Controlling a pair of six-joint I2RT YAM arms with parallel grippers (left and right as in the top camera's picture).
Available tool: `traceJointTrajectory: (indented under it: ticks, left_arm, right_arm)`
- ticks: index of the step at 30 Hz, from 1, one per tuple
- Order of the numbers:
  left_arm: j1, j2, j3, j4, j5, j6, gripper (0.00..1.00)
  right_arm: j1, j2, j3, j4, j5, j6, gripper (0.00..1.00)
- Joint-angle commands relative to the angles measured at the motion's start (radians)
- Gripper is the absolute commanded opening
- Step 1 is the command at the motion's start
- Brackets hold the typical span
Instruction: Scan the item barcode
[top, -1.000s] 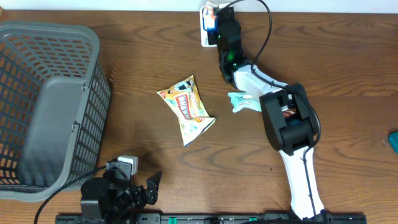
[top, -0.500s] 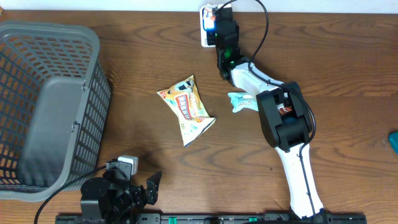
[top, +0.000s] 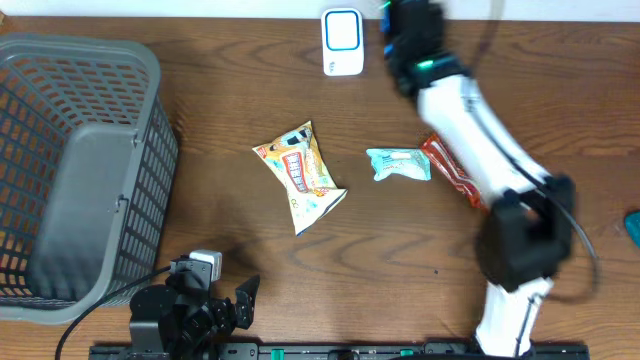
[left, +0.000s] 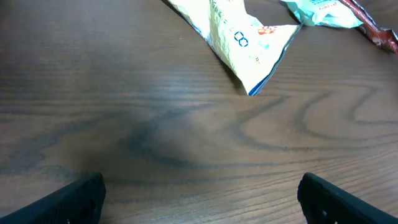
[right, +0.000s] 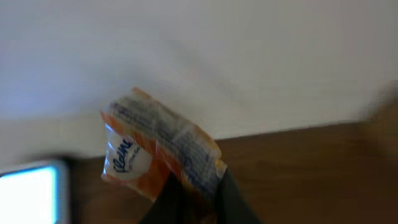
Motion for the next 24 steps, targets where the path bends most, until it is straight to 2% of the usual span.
traceJointTrajectory:
  ticks: [1, 6, 10, 14, 21, 24]
  left_arm:
    - [-0.004, -0.001, 0.0, -0.014, 0.009, -0.001, 0.99]
    - [-0.004, -0.001, 0.0, -0.014, 0.009, -0.001, 0.99]
    - [-0.004, -0.001, 0.0, -0.014, 0.009, -0.001, 0.98]
    - [-0.004, -0.001, 0.0, -0.014, 0.009, -0.001, 0.99]
    - [-0.004, -0.001, 0.0, -0.014, 0.009, -0.001, 0.98]
    - [-0.004, -0.001, 0.0, -0.014, 0.009, -0.001, 0.99]
  right_arm:
    - [-0.116, -0.075, 0.01, -0.1, 0.19, 0.013, 0.01]
    - [-0.356, -0.056, 0.005, -0.246, 0.164, 0.045, 0.01]
    - [-0.515, 0.01, -0.013, -0.29, 0.145, 0.127, 0.01]
    - [-0.664, 0.132, -0.019, -0.321, 0.111, 0.129, 0.01]
    - [-0.821, 0.287, -0.019, -0.397, 0.111, 0.126, 0.01]
    - [-0.849, 0.286, -0.019, -0.396, 0.107, 0.129, 0.02]
